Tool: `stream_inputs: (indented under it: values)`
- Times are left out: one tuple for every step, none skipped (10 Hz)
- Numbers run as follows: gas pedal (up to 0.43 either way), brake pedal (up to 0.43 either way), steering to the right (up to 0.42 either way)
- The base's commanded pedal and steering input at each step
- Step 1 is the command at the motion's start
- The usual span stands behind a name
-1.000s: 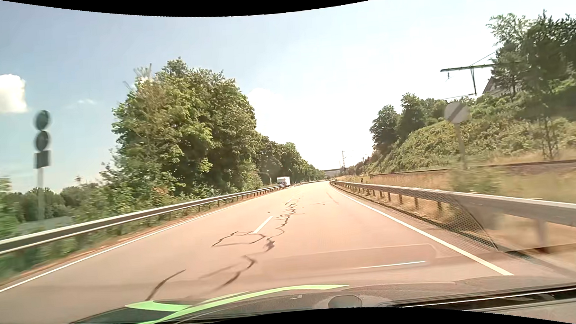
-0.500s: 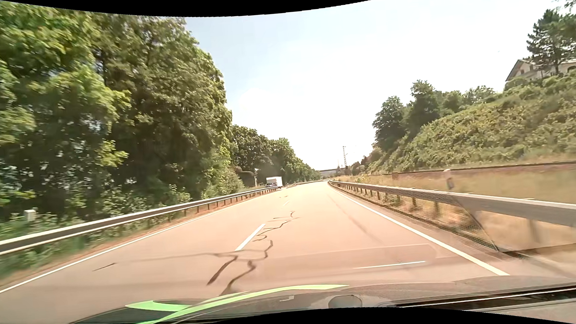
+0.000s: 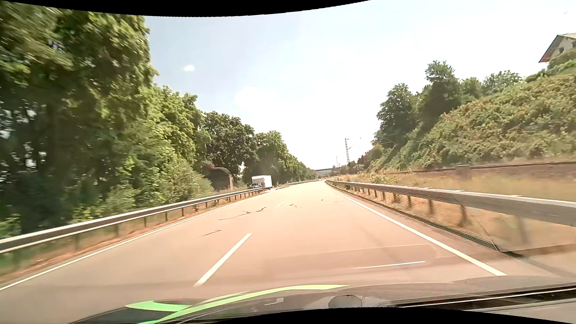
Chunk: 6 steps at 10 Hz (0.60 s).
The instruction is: Follow the waypoints while adhering to traffic rules and regulations
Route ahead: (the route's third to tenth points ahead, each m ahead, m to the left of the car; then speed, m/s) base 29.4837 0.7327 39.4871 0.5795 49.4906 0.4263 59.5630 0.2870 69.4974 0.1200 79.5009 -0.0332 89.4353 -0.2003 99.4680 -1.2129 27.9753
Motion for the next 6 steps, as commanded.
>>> stream_inputs:
  values:
    - [0.26, 0.0, 0.004]
    - [0.26, 0.0, 0.004]
    - [0.248, 0.0, 0.004]
    - [0.248, 0.0, 0.004]
    - [0.248, 0.0, 0.003]
    - [0.248, 0.0, 0.003]
